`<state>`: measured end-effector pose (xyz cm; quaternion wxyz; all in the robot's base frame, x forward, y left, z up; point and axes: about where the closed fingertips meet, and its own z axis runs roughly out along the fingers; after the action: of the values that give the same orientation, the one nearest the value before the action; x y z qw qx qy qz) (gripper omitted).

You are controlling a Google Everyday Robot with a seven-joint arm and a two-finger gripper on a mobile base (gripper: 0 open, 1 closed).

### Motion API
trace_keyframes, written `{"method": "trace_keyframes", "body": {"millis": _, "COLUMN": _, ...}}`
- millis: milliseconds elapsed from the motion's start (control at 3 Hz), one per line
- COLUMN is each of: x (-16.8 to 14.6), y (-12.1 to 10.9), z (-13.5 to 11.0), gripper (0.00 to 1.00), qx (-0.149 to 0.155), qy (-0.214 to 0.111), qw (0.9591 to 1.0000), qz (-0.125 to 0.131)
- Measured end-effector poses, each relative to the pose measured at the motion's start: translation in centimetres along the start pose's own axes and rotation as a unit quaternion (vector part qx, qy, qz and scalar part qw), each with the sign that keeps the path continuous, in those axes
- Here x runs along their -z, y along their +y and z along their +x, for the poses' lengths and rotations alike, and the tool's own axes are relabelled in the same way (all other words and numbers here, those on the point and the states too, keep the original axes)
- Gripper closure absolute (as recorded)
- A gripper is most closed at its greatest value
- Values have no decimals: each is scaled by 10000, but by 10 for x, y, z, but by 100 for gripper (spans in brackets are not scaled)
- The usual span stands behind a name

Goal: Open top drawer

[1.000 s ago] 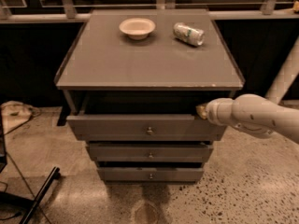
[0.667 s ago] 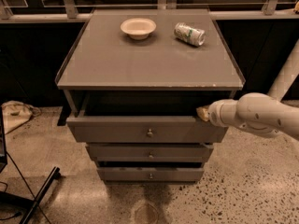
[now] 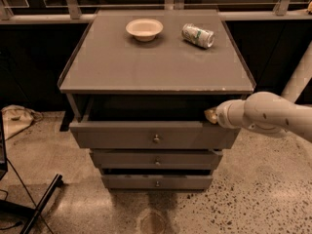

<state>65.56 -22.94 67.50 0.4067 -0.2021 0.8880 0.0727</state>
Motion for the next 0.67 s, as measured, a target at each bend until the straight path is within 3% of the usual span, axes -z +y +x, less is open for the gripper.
{"method": "trace_keyframes", "body": {"millis": 333, "x": 0, "y": 0, "z": -22, "gripper": 100, "qx": 364, "qy": 123, "qw": 9993, "qz": -24}}
{"method": "trace_keyframes", "body": {"millis": 667, "x": 0, "y": -1, "z": -17, "gripper": 100, "qx": 370, "qy": 127, "qw": 9992, "qz": -25}}
